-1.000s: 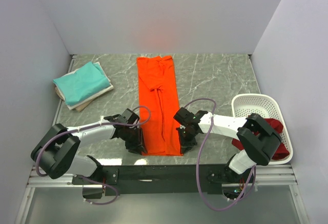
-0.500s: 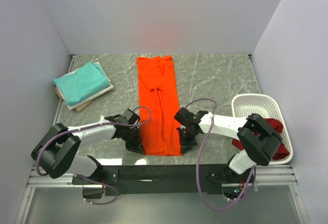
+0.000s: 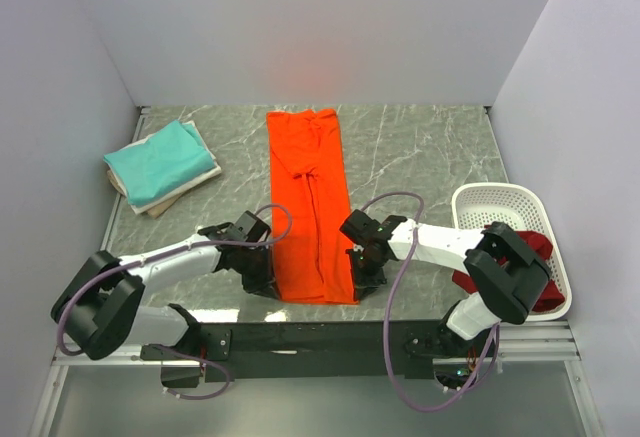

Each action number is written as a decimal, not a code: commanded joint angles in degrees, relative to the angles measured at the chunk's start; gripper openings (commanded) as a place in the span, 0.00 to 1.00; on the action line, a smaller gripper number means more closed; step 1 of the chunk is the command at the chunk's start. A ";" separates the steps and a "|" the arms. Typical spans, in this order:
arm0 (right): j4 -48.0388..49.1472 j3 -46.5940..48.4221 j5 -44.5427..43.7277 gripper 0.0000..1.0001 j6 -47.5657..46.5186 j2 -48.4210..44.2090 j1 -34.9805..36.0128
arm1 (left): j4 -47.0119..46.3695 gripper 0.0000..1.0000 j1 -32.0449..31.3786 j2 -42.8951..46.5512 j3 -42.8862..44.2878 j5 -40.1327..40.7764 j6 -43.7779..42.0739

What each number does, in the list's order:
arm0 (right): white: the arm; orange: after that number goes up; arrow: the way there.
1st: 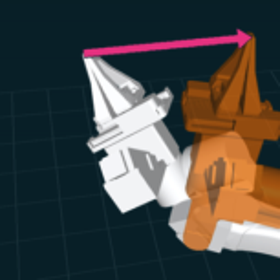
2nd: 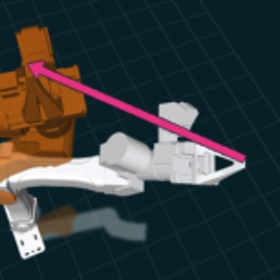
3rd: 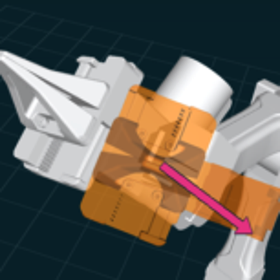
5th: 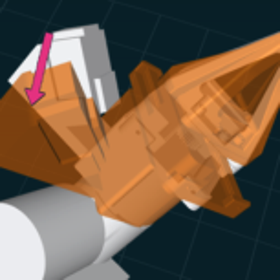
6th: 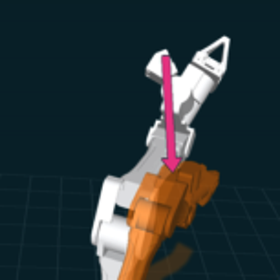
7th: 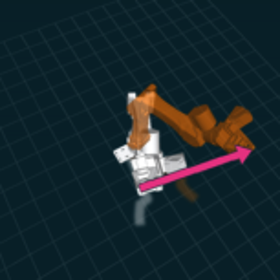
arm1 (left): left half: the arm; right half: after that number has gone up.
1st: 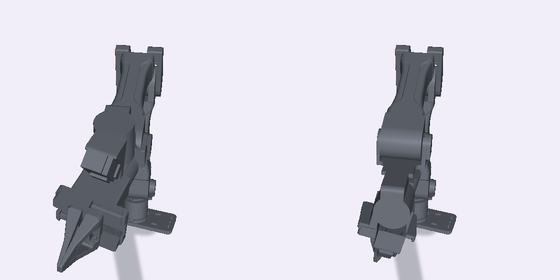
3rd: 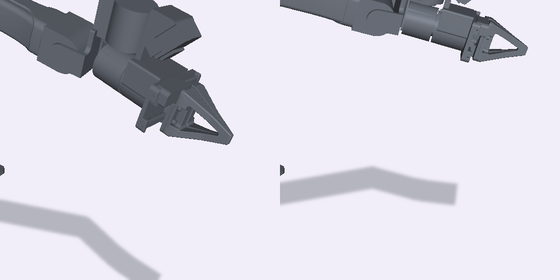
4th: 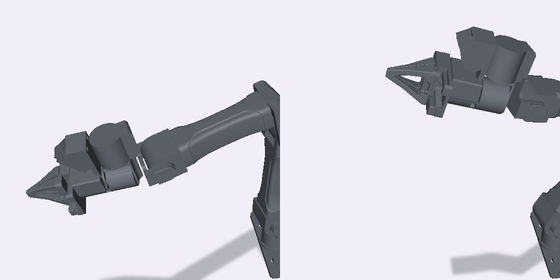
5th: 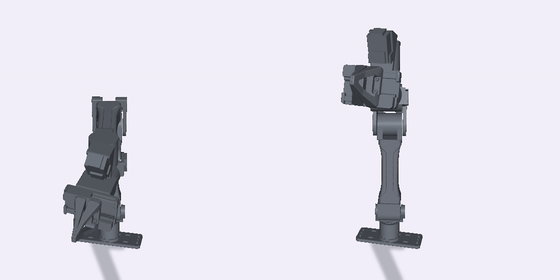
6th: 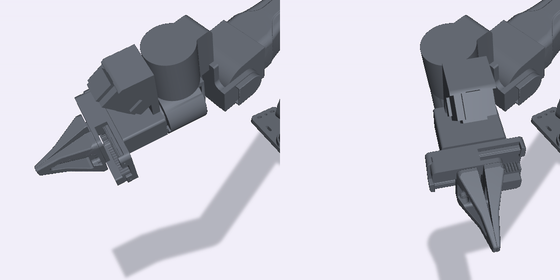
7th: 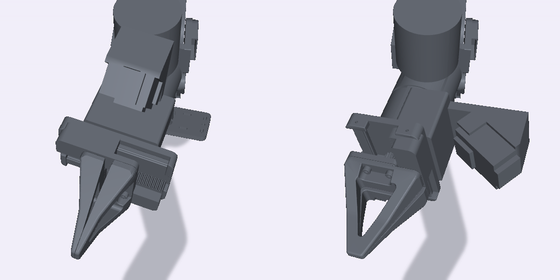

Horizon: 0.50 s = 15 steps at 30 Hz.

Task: Fold and stack the t-shirts
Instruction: Fold the tshirt

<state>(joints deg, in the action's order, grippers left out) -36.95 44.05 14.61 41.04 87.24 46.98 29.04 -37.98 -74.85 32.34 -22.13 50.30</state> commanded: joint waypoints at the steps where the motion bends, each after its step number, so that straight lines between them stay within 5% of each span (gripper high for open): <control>1: -4.79 2.09 -2.66 0.00 -0.52 -3.03 -0.05 | 3.12 0.00 -0.26 3.91 4.04 2.88 0.32; 15: -14.03 11.49 -6.96 0.00 -0.60 -7.08 -2.06 | 8.58 0.00 -0.26 7.26 11.86 6.22 0.06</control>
<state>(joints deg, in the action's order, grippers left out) -47.72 52.07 10.26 40.97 82.72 46.48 35.81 -38.00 -69.52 39.90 -18.55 50.35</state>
